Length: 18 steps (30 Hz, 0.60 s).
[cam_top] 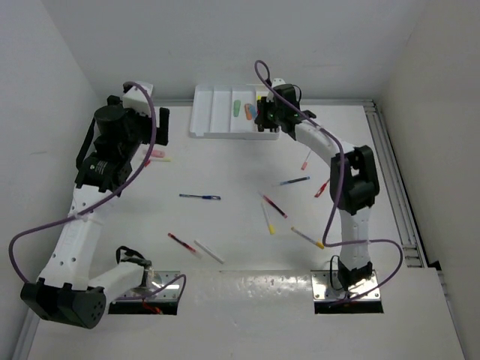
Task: Sort the stationery into containers
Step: Place the stationery into the container
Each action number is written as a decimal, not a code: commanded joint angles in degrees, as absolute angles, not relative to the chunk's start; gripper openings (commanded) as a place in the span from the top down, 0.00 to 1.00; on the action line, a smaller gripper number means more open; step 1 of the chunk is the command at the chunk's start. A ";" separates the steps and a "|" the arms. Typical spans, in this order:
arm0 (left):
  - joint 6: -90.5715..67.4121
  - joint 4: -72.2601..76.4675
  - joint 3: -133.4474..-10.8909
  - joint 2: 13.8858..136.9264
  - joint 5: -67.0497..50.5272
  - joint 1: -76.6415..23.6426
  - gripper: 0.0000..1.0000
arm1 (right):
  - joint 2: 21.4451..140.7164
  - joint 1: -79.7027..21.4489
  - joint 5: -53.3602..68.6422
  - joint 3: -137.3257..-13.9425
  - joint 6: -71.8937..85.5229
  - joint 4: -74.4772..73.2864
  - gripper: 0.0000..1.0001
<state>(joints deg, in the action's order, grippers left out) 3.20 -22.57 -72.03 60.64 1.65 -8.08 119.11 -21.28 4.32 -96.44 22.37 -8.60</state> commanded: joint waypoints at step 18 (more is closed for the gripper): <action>11.52 -19.05 -70.66 57.83 1.60 -9.93 0.00 | 145.46 -23.38 -0.97 -121.20 25.40 7.64 1.00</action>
